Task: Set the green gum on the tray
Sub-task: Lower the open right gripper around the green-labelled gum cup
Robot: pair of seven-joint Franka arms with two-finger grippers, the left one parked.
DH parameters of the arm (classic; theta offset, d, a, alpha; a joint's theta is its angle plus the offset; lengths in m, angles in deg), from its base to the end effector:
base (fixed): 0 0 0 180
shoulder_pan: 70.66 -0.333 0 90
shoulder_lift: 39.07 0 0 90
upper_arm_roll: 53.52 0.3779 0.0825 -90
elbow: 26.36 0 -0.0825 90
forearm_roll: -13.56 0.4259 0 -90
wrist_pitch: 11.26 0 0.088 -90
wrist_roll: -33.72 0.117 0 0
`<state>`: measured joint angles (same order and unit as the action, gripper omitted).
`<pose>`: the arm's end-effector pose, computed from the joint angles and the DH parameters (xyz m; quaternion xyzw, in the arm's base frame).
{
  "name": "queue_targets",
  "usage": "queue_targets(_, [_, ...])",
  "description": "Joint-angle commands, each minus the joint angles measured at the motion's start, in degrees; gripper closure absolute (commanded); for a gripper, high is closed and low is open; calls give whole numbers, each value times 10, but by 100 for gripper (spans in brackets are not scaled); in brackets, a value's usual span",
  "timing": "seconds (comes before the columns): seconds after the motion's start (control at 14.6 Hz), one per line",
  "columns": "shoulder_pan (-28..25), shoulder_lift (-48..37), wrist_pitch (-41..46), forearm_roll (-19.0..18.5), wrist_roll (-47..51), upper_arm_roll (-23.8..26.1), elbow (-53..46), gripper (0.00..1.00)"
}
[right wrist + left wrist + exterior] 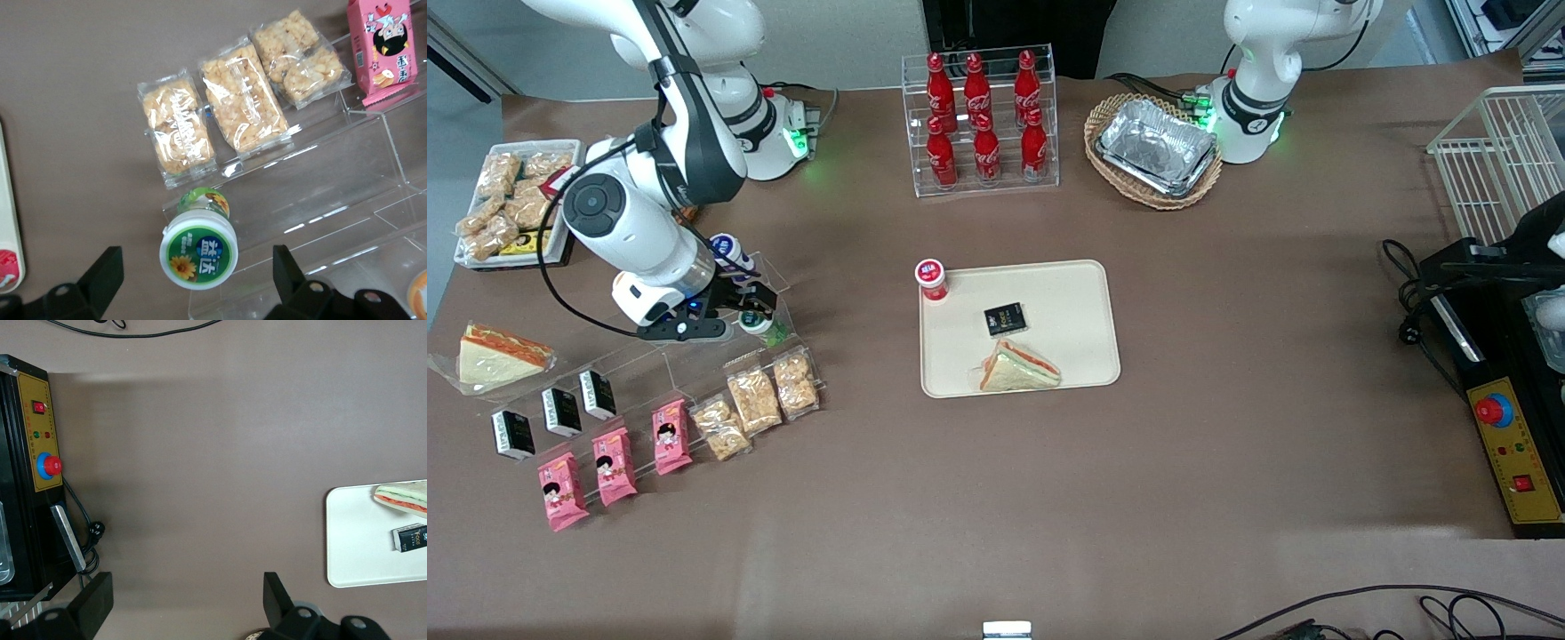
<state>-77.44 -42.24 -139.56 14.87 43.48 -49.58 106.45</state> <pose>0.5179 0.0991 0.3876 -0.9999 -0.0011 0.0128 0.0048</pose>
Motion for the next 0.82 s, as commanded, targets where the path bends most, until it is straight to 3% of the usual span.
queue_targets(0.0, [9,14,-29,7,-15,-1,7,0])
queue_targets(0.76, [5,38,-62,7,-14,0,29,0])
